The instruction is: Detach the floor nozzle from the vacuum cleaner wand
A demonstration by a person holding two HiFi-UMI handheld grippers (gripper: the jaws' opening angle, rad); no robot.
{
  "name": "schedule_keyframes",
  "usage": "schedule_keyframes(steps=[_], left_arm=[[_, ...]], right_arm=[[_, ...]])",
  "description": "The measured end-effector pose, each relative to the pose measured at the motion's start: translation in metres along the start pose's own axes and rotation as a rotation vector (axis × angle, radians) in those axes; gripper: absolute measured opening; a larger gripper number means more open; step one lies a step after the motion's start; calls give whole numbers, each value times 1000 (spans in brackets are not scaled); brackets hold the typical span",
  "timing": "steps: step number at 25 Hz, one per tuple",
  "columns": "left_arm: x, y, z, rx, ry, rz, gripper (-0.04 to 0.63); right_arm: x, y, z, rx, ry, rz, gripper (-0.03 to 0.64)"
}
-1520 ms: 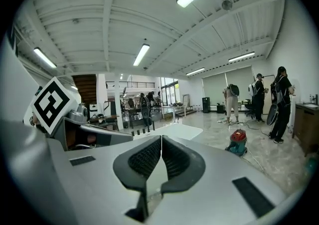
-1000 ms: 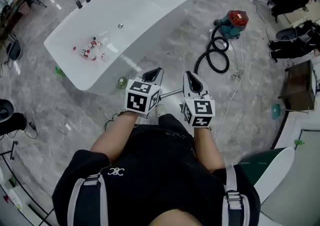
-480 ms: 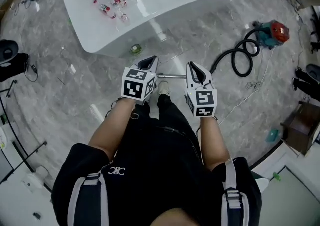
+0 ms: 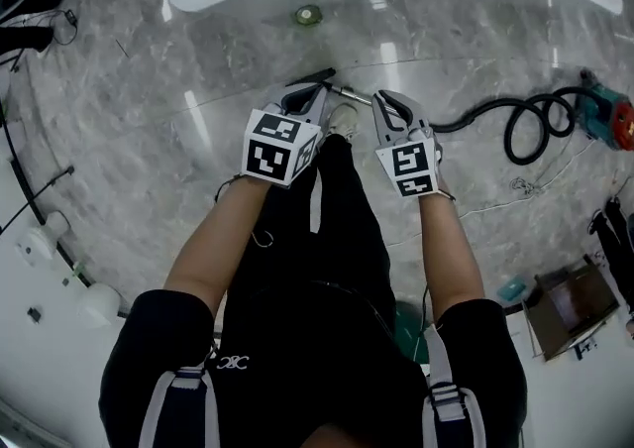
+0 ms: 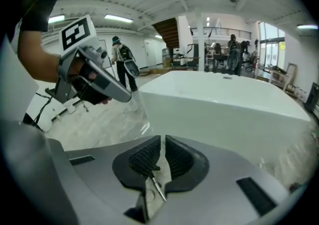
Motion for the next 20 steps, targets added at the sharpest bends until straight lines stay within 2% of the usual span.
schedule_keyframes(steps=[4, 7, 10, 11, 14, 15, 18, 20], left_arm=[[54, 40, -50, -71, 41, 33, 9], [90, 68, -95, -134, 79, 55, 9], [126, 90, -140, -156, 114, 58, 9], [138, 96, -155, -155, 126, 55, 9], [174, 109, -197, -135, 160, 34, 9], [185, 111, -210, -123, 171, 24, 9], [214, 115, -241, -78, 188, -5, 9], [231, 117, -256, -52, 190, -23, 9]], right_arm=[[85, -6, -75, -52, 138, 120, 27], [142, -1, -135, -131, 264, 216, 86], [200, -4, -198, -172, 374, 266, 137], [219, -8, -220, -170, 403, 262, 173], [274, -28, -291, -153, 499, 185, 380], [289, -34, -315, -145, 535, 160, 413], [327, -43, -379, -130, 625, 140, 428], [349, -46, -413, -165, 665, 150, 428]])
Point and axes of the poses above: the fingertips, and each gripper's own axes: x forward along the fingers, y to its left, z out of its top, the point moved 2 cm from there along -x, backward along the fingers, and after that the axes turned 13 degrees about z, right-handed, at the moved point
